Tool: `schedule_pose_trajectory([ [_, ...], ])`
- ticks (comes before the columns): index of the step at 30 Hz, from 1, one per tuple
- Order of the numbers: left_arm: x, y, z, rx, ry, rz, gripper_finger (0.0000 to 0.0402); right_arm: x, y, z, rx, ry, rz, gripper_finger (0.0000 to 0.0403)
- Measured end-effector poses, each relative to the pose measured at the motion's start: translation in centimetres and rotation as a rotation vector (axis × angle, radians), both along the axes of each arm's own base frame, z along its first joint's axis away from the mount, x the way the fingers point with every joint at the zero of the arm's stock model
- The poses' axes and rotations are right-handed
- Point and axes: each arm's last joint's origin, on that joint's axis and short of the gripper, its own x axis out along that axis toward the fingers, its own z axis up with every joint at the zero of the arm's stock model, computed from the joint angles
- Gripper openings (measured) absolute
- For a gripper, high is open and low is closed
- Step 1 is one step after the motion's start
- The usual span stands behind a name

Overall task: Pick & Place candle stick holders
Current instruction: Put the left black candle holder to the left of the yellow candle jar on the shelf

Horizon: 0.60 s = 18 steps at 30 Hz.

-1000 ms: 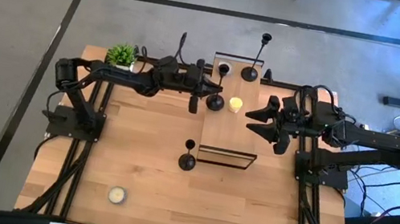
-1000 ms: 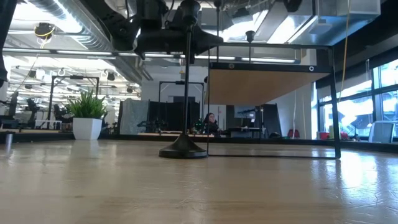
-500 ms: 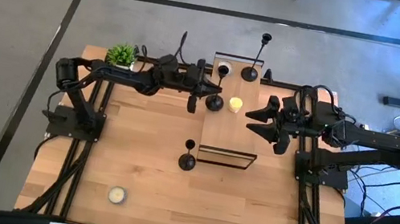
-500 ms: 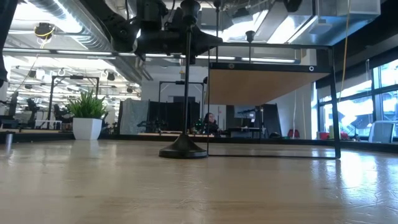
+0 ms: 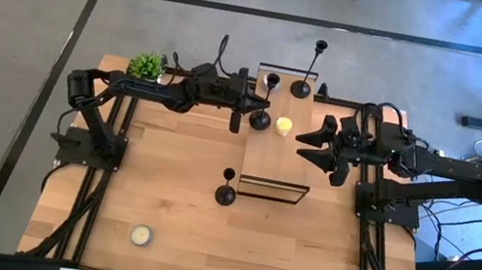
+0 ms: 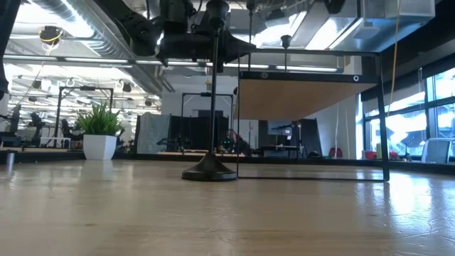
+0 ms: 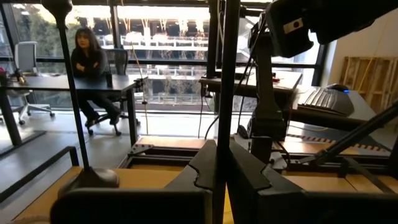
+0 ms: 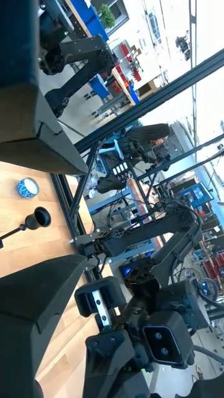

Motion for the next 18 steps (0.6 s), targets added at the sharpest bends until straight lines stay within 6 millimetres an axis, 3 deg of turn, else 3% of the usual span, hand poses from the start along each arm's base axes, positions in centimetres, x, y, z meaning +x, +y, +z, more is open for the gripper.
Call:
schedule_pose_trajectory([
  [11,0.0,-0.1,0.1,-0.022,-0.003,0.003,0.001,0.0,0.0,-0.1,0.0,0.008,0.0,0.0227],
  [18,-0.2,-0.7,1.4,-0.127,-0.075,0.054,0.001,0.0,0.1,-0.1,0.001,0.012,0.034,0.0227],
])
